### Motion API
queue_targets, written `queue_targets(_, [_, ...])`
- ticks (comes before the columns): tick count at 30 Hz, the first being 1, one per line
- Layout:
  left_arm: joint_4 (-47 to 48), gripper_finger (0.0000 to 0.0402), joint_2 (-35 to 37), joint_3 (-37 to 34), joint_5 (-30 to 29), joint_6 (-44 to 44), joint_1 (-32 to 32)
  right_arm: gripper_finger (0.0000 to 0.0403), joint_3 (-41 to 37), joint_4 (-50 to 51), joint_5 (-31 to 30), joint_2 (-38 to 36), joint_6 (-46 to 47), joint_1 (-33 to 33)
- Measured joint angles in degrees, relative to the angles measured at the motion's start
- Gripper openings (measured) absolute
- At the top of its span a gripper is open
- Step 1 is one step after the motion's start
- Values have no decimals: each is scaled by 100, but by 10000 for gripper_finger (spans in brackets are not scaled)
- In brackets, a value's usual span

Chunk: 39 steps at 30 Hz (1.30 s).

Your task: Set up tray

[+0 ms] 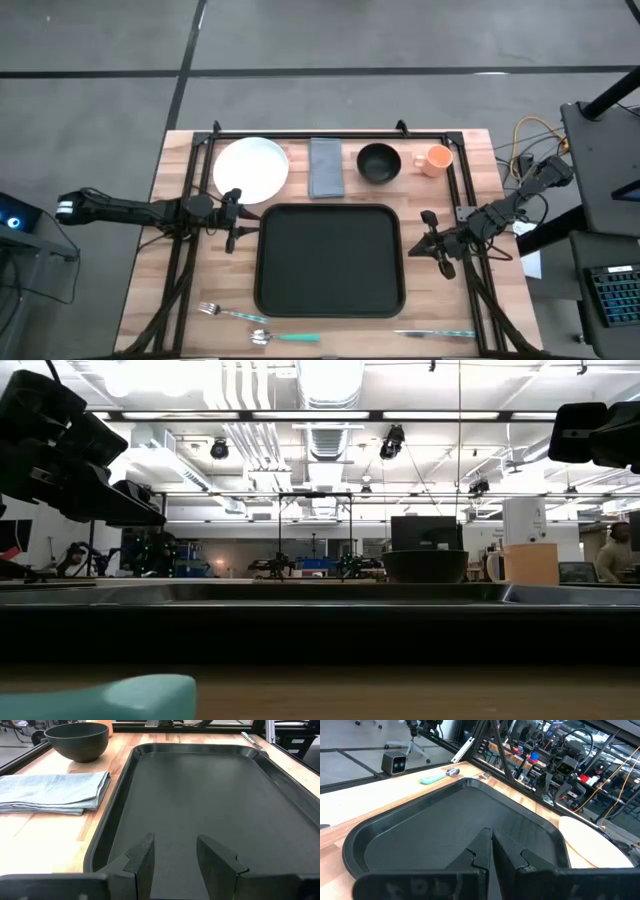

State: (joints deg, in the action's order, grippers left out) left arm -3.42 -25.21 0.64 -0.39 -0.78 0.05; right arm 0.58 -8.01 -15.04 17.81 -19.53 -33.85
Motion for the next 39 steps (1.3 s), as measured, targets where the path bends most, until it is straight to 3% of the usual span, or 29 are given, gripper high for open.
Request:
queue_targets(31, [0,126,0,-1,-1,-2,0,8,0,-4,1,-1,49,0])
queue_targets(39, [0,126,0,0,0,-2,-2,8,0,-46,1,-1,1733,0])
